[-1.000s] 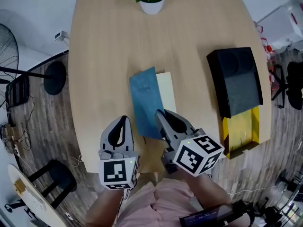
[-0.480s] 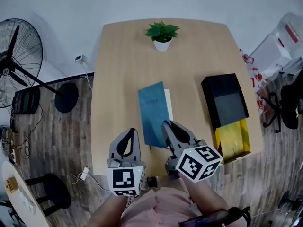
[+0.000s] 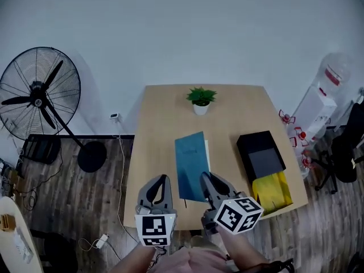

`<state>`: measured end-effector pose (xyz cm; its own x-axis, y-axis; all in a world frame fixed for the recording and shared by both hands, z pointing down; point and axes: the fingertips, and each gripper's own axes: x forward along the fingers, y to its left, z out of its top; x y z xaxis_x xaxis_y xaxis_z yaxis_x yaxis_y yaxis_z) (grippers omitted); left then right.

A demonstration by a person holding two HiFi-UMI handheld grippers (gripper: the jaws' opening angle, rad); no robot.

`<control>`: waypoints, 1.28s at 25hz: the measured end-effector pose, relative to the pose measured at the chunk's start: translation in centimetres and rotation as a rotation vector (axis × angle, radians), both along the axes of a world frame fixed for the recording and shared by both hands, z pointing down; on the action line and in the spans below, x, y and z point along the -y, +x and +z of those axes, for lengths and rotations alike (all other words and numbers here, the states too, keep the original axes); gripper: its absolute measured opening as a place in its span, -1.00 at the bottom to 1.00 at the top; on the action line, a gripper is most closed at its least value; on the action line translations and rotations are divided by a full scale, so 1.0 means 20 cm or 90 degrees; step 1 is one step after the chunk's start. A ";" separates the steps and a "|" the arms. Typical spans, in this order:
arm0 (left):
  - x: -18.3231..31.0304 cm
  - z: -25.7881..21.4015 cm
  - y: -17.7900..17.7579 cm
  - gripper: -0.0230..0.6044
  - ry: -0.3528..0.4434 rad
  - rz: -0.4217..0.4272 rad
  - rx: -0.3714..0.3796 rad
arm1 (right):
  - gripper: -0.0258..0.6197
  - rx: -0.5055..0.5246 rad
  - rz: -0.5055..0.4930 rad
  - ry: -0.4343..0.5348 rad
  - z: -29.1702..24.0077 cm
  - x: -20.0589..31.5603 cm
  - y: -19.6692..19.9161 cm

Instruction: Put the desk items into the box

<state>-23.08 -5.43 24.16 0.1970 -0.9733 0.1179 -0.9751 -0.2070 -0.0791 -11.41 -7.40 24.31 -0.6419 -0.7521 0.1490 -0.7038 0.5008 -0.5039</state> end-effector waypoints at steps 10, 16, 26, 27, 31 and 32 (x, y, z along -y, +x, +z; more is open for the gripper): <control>-0.21 -0.25 0.02 -0.89 0.076 0.021 0.016 | -0.83 -0.004 0.024 0.070 -0.24 -0.33 0.05; -0.28 -0.25 0.15 -0.89 0.078 0.053 0.003 | -0.83 -0.014 0.053 0.068 -0.26 -0.45 0.18; -0.35 -0.24 0.49 -0.89 0.076 0.093 0.012 | -0.83 0.003 0.087 0.070 -0.25 -0.56 0.48; -0.36 -0.25 0.53 -0.89 0.077 0.093 0.011 | -0.83 0.005 0.090 0.070 -0.25 -0.57 0.53; -0.41 -0.25 0.75 -0.89 0.080 0.098 0.007 | -0.83 0.012 0.098 0.069 -0.25 -0.63 0.74; -0.42 -0.25 0.80 -0.89 0.079 0.099 0.008 | -0.83 0.015 0.101 0.069 -0.26 -0.65 0.81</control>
